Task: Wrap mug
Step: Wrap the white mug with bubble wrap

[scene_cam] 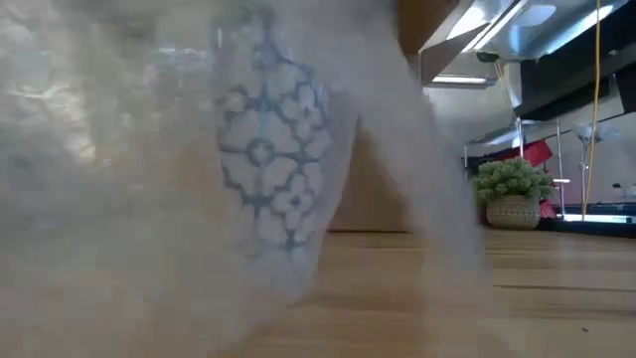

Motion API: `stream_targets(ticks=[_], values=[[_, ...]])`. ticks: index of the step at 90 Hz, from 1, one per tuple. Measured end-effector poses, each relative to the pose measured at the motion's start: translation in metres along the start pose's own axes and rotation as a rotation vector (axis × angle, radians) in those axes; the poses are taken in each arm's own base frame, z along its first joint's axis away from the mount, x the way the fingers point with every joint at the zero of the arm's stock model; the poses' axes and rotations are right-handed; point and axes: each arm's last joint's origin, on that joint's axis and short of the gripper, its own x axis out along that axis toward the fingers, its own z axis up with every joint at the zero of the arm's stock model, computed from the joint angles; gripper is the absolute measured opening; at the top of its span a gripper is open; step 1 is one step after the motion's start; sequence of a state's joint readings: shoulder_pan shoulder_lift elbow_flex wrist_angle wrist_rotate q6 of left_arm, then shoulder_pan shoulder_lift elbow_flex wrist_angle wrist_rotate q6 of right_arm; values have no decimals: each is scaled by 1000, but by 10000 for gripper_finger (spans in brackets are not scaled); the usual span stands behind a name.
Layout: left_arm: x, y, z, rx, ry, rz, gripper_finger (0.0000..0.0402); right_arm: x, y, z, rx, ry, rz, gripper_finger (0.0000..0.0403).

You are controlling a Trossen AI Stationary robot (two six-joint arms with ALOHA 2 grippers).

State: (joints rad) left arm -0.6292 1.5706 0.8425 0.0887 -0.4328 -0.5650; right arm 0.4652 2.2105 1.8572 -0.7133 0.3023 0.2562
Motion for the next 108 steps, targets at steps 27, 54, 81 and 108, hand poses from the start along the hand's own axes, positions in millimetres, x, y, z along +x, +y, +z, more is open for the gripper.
stream_targets(ticks=[27, 54, 81, 108], values=[[16, -2, -7, -19, -17, 11, 49, -17, -1, 8, -8, 28, 23, 1], [14, -5, -8, -11, -30, 14, 49, -72, 1, 30, -13, 34, 51, 1], [13, -7, -10, -5, -30, 10, 49, -18, 2, 7, 8, 58, 32, 1], [13, -8, -9, 12, -37, 2, 49, 7, 0, -8, 53, 41, 116, 1]])
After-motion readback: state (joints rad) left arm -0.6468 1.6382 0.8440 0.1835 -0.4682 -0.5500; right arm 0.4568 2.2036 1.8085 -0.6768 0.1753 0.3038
